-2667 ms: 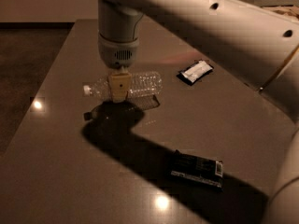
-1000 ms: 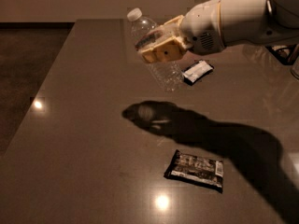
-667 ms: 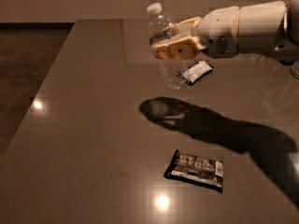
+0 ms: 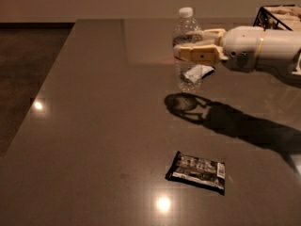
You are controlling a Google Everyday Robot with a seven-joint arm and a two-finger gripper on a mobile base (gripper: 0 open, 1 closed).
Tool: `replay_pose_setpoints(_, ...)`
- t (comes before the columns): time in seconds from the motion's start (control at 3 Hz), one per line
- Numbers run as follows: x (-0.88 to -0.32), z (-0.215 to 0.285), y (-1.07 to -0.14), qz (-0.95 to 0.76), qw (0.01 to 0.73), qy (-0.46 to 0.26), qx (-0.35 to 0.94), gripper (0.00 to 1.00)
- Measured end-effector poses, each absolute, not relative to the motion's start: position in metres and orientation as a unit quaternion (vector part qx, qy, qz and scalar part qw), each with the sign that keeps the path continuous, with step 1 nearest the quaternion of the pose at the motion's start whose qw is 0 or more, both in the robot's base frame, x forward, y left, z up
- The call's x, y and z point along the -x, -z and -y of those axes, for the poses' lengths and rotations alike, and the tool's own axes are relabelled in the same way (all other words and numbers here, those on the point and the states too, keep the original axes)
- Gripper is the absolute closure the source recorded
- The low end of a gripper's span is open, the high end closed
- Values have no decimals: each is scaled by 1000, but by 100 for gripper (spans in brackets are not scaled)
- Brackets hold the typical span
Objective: Place water bottle upright
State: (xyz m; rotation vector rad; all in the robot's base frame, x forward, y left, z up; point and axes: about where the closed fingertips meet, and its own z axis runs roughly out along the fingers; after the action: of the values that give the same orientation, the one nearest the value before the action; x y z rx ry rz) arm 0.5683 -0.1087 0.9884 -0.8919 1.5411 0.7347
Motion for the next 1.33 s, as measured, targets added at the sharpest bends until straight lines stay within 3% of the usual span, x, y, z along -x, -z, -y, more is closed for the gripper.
replay_pose_setpoints(1.33, -566, 142, -954, -614, 625, -325, 356, 100)
